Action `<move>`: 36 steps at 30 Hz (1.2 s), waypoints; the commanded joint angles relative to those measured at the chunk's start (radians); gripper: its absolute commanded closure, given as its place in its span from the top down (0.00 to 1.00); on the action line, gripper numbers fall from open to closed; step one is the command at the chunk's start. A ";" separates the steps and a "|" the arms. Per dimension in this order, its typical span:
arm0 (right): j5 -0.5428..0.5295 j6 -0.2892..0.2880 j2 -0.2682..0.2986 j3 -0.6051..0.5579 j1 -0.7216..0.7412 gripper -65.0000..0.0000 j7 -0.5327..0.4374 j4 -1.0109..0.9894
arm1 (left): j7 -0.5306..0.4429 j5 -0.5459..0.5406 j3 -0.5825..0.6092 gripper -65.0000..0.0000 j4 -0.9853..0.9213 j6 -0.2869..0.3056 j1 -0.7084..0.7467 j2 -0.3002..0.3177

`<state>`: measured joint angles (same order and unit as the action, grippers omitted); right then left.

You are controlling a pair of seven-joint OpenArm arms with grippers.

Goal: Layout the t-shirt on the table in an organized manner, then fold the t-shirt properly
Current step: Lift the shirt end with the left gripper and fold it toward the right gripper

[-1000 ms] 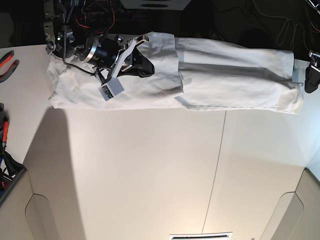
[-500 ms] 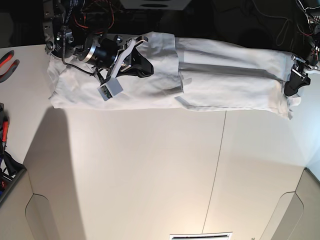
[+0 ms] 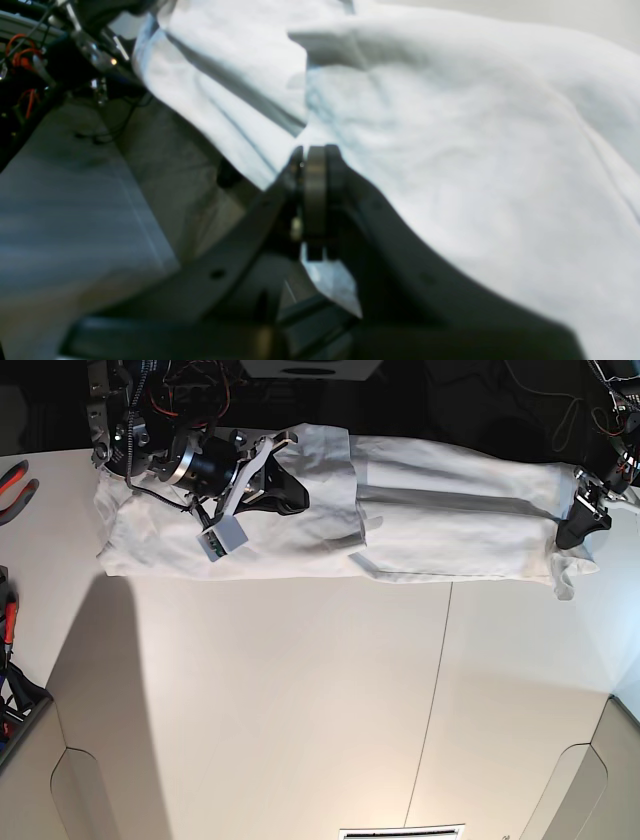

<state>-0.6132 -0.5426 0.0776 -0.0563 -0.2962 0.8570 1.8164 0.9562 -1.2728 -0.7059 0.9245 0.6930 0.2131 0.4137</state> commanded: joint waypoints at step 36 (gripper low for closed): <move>-0.108 -0.016 -0.039 0.380 0.002 0.00 0.076 0.136 | 0.290 -0.211 0.282 0.00 0.799 0.005 0.119 -0.208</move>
<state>-0.7029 -0.5503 0.0330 0.3206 -0.2993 0.9482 1.9335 1.2633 -1.4475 -0.4171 1.7065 0.6895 0.3378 0.1989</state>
